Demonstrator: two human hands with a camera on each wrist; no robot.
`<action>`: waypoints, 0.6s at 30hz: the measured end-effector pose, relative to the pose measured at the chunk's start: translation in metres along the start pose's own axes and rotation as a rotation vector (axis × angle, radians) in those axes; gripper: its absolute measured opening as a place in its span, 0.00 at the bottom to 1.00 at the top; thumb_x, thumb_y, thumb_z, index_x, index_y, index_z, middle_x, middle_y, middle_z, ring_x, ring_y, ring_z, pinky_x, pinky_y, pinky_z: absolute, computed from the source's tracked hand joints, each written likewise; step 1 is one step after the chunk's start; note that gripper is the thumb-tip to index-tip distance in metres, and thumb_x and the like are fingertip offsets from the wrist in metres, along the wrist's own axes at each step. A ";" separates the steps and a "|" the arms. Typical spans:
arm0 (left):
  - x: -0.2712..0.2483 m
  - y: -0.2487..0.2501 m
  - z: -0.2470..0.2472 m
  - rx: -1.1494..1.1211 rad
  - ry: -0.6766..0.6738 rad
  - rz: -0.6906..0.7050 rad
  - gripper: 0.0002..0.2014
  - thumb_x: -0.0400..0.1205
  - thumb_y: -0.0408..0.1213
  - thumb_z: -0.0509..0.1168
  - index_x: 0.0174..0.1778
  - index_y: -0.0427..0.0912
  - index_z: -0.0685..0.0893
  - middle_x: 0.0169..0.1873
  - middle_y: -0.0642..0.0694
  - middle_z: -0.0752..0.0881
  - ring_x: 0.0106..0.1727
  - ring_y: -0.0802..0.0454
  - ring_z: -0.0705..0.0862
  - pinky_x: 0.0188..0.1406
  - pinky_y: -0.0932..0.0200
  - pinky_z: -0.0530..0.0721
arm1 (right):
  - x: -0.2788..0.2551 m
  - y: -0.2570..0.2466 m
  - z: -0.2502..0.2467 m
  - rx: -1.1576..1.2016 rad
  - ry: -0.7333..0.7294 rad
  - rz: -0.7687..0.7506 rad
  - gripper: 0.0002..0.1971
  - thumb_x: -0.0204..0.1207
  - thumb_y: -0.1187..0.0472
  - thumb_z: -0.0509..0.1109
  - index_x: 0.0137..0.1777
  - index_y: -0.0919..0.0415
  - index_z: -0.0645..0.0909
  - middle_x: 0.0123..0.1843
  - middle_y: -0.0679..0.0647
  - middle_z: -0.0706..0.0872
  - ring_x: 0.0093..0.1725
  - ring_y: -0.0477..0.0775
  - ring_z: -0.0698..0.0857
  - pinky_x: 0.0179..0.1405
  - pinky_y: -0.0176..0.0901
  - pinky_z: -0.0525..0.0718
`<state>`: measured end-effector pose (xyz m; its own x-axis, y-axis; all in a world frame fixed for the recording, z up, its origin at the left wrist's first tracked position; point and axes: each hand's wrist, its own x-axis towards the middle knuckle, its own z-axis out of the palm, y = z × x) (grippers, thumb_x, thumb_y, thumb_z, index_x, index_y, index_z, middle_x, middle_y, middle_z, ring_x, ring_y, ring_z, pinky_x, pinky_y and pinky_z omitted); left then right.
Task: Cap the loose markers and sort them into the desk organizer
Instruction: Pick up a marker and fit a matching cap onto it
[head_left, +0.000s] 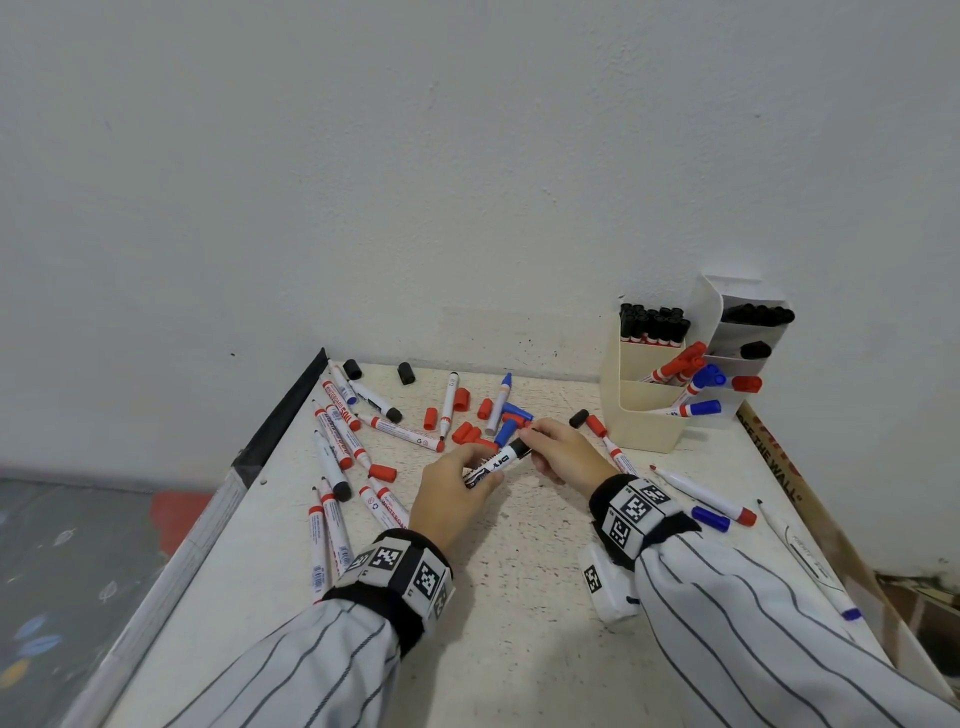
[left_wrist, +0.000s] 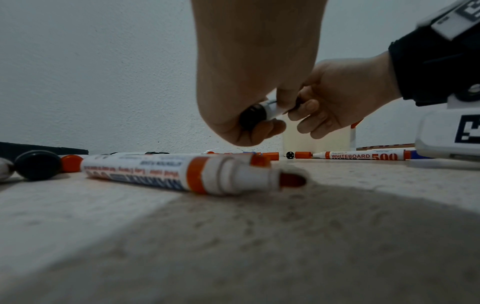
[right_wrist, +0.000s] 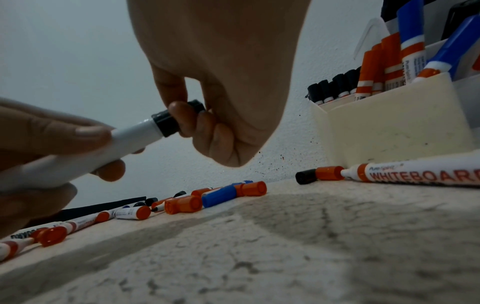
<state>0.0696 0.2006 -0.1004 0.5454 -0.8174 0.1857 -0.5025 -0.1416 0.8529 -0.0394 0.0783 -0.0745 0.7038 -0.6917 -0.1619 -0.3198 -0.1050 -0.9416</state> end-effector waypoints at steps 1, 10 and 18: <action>0.000 0.001 0.000 -0.004 -0.015 -0.005 0.10 0.78 0.38 0.70 0.55 0.49 0.84 0.44 0.55 0.84 0.43 0.65 0.79 0.37 0.80 0.72 | -0.002 -0.002 0.001 0.004 0.019 -0.001 0.09 0.83 0.57 0.59 0.44 0.58 0.77 0.25 0.50 0.72 0.19 0.41 0.66 0.17 0.29 0.64; 0.002 0.020 -0.003 0.220 -0.061 0.123 0.16 0.80 0.44 0.67 0.64 0.50 0.82 0.49 0.52 0.86 0.48 0.58 0.80 0.46 0.60 0.79 | -0.013 -0.018 -0.002 -0.011 0.032 0.009 0.11 0.83 0.61 0.54 0.37 0.57 0.68 0.27 0.52 0.66 0.22 0.47 0.63 0.16 0.33 0.60; 0.006 0.052 -0.012 0.259 -0.103 0.122 0.16 0.83 0.51 0.58 0.59 0.50 0.86 0.27 0.58 0.79 0.30 0.60 0.74 0.32 0.59 0.74 | -0.017 -0.033 0.001 0.067 0.148 -0.060 0.15 0.84 0.58 0.54 0.34 0.57 0.64 0.27 0.51 0.65 0.18 0.44 0.61 0.15 0.33 0.59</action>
<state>0.0553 0.1953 -0.0492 0.4061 -0.8876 0.2172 -0.7215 -0.1656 0.6723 -0.0404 0.0948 -0.0411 0.6177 -0.7838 -0.0644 -0.2336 -0.1046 -0.9667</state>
